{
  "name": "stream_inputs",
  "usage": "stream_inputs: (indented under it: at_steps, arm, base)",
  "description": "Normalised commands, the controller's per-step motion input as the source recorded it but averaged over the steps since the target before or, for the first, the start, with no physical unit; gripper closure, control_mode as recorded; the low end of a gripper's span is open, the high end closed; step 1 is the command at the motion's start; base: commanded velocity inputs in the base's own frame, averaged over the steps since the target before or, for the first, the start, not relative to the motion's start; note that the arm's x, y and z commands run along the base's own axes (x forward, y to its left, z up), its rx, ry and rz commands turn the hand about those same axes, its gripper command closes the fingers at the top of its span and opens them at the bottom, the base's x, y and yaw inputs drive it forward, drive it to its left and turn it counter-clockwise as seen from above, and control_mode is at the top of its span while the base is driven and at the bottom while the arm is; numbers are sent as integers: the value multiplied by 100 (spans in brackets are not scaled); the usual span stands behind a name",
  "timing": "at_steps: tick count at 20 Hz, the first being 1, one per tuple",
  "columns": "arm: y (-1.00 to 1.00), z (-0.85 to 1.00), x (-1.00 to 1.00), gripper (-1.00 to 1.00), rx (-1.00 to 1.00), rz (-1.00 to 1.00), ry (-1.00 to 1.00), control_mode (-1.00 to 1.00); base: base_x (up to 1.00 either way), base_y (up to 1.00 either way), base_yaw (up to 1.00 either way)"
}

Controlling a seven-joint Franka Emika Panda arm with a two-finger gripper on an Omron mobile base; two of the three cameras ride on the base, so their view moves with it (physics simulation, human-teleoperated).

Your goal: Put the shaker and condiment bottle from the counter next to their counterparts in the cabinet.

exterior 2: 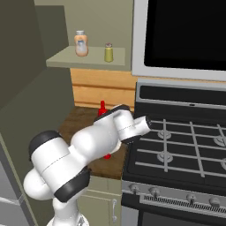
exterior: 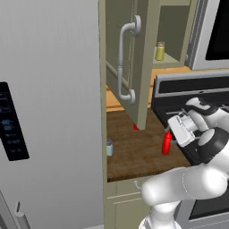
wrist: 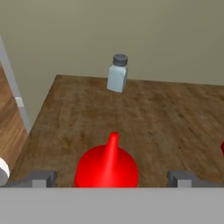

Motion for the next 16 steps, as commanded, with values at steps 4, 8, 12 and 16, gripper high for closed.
stream_inputs:
  at_steps: [4, 8, 12, 16]
  arm:
    - [6, -12, 0, -100, 0, 0, 0, -100]
    - [7, -16, 0, 100, 0, 0, 0, -100]
    - [3, -5, 0, 100, 0, 0, 0, -100]
    - [8, 5, 0, 100, 0, 0, 0, -100]
  base:
    - [0, 0, 0]
    - [0, 0, 0]
    - [0, 0, 0]
    - [0, 0, 0]
